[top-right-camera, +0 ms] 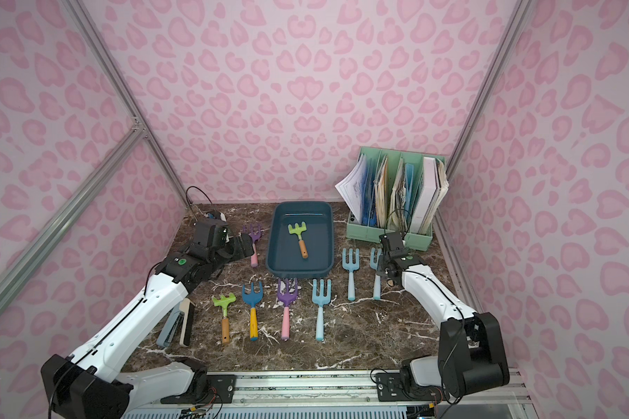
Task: Take the hand rake out of the storage box
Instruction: Place the rake at the center of the board.
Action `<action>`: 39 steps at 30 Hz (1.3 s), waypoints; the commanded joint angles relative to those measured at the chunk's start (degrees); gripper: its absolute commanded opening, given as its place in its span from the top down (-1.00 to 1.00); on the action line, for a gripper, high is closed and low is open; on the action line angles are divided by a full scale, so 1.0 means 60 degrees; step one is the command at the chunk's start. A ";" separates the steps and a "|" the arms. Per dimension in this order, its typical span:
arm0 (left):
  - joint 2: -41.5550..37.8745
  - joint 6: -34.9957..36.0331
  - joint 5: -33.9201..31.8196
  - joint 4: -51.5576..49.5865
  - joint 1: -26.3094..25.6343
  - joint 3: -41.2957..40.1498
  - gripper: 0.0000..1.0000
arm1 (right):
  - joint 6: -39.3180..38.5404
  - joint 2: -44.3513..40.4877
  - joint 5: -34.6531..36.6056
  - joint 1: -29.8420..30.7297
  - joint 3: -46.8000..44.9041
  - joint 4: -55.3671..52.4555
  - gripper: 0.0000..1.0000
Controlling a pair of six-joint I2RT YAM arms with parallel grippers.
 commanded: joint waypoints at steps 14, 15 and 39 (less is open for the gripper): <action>-0.1165 0.0669 -0.0899 -0.0148 0.0011 -0.0241 -0.97 | -0.0226 0.2161 -0.0365 -0.1191 -0.0070 0.1250 1.00; -0.1111 0.0697 -0.0944 -0.0191 0.0012 -0.0212 -0.97 | -0.0236 0.2322 -0.0342 -0.1168 0.0000 0.1187 1.00; 0.5773 -0.0472 -0.0596 -0.1702 -0.2249 0.5148 -0.67 | 0.0526 -0.1061 0.0441 0.0591 -0.0228 0.0825 -0.97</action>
